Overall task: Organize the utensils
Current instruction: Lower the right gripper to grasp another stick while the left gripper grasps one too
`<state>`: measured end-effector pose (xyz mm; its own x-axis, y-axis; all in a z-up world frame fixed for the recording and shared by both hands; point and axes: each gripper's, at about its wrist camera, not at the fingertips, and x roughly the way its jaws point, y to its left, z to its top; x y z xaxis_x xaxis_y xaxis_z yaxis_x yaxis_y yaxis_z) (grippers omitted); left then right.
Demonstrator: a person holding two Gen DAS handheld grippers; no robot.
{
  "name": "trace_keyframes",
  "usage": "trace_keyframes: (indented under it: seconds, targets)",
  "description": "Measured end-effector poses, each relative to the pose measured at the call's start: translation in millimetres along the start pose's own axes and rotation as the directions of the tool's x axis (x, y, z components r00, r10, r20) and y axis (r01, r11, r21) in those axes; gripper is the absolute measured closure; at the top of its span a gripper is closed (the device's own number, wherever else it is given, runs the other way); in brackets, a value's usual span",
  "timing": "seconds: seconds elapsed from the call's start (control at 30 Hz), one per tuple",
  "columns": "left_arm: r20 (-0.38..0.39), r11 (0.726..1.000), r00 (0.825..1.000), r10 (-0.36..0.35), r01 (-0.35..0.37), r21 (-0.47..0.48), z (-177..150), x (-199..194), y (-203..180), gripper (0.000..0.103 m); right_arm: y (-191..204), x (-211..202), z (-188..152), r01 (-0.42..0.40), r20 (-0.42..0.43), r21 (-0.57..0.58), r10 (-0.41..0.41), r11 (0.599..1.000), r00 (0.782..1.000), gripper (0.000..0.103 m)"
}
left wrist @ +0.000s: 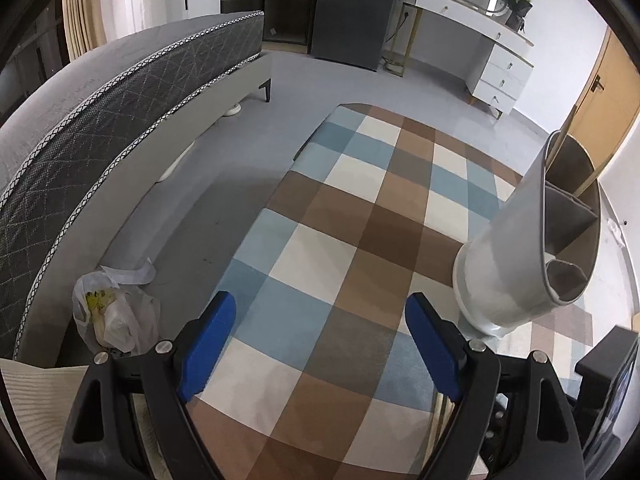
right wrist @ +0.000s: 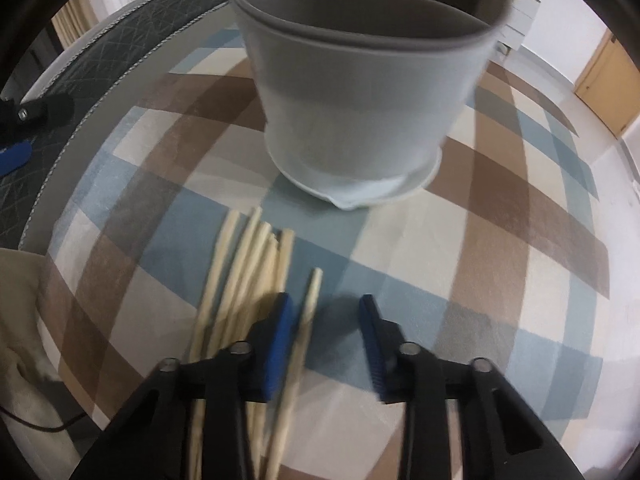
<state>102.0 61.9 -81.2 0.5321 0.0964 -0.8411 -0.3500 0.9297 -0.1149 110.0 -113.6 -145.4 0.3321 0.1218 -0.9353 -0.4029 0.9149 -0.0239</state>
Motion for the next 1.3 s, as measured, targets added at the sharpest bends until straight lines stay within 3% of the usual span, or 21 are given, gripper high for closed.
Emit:
trace_keyframes:
  seconds: [0.1, 0.23, 0.4, 0.63, 0.73, 0.87, 1.0, 1.1, 1.2, 1.3]
  targets:
    - [-0.015, 1.0, 1.0, -0.004, 0.004, 0.001, -1, 4, 0, 0.02, 5, 0, 4, -0.023, 0.012, -0.016, 0.023, 1.0, 1.0, 0.098]
    - [-0.099, 0.995, 0.99, -0.101, 0.101, -0.004, -6, 16, -4, 0.02, -3, -6, 1, -0.069, 0.039, 0.015, 0.068, 0.998, 0.997, 0.1]
    - [-0.175, 0.988, 0.975, -0.136, 0.147, 0.051, -17, 26, -17, 0.02, -42, -30, -10, -0.134, 0.132, 0.168, 0.113, 0.977, 0.985, 0.1]
    - [-0.259, 0.97, 0.943, -0.208, 0.232, 0.066, -30, 33, -35, 0.02, -96, -54, -13, -0.335, 0.287, 0.369, 0.236, 0.867, 0.928, 0.1]
    - [-0.292, 0.966, 0.94, -0.176, 0.223, 0.135, -40, 37, -50, 0.02, -108, -55, -13, -0.399, 0.337, 0.419, 0.268, 0.816, 0.902, 0.1]
    - [-0.32, 0.961, 0.938, -0.13, 0.199, 0.192, -51, 42, -62, 0.02, -115, -60, -13, -0.442, 0.384, 0.437, 0.282, 0.783, 0.879, 0.1]
    - [-0.327, 0.964, 0.94, -0.095, 0.169, 0.206, -55, 47, -69, 0.02, -118, -67, -15, -0.442, 0.406, 0.423, 0.271, 0.791, 0.873, 0.1]
    - [-0.31, 0.955, 0.951, -0.017, 0.108, 0.278, -57, 53, -76, 0.02, -118, -69, -15, -0.445, 0.413, 0.411, 0.272, 0.796, 0.869, 0.1]
    - [-0.307, 0.957, 0.952, -0.006, 0.095, 0.276, -57, 53, -76, 0.023, -119, -73, -15, -0.454, 0.424, 0.409, 0.275, 0.792, 0.863, 0.1]
    - [-0.298, 0.948, 0.954, 0.021, 0.075, 0.308, -58, 54, -80, 0.023, -121, -71, -15, -0.443, 0.411, 0.426, 0.268, 0.789, 0.872, 0.1]
